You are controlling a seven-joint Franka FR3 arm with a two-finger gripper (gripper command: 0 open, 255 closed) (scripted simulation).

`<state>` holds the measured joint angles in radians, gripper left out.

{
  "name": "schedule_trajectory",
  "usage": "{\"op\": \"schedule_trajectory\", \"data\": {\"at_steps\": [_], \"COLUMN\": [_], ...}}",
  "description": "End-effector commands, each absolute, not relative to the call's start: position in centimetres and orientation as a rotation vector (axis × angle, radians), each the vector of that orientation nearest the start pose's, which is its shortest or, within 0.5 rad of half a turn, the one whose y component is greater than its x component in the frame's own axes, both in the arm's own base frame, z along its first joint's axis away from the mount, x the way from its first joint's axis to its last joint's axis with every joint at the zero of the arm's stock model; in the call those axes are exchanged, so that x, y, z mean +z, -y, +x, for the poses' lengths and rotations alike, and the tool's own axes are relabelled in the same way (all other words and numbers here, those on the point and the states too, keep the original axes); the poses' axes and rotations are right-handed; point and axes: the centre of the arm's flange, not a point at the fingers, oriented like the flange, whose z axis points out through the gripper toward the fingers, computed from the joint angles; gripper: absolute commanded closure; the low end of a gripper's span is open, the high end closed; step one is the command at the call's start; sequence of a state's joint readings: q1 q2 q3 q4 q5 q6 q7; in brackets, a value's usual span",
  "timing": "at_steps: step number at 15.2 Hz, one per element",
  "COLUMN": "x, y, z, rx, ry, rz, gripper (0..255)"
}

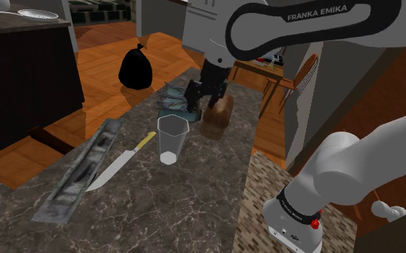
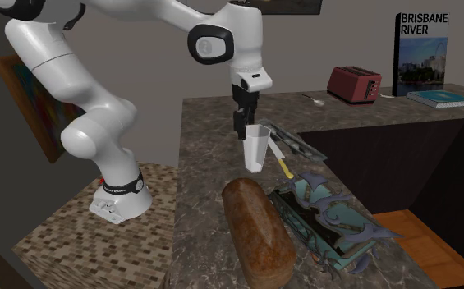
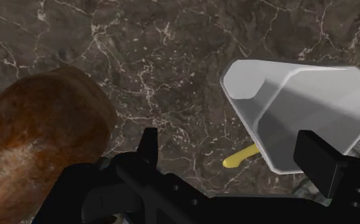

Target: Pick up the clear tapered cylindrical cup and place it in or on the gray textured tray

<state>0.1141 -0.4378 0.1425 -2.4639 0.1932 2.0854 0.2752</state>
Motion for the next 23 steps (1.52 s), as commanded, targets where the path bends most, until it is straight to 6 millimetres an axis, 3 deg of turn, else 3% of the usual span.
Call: {"op": "schedule_trajectory", "data": {"at_steps": [1, 3, 10, 19, 20, 23], "x": [44.0, 42.5, 38.8, 38.5, 38.5, 38.5], "y": [-13.6, -15.3, -15.8, -15.9, -15.9, -15.9], "z": [40.8, 41.7, 41.8, 41.8, 41.8, 41.8], "rx": [-0.040, -0.037, -0.037, -0.037, -0.037, -0.037], "ry": [-0.183, -0.183, -0.183, -0.183, -0.183, -0.183], "rz": [-3.008, -3.003, -3.003, -3.003, -3.003, -3.003], "gripper": [0, 0, 0, 0, 255, 255]}}
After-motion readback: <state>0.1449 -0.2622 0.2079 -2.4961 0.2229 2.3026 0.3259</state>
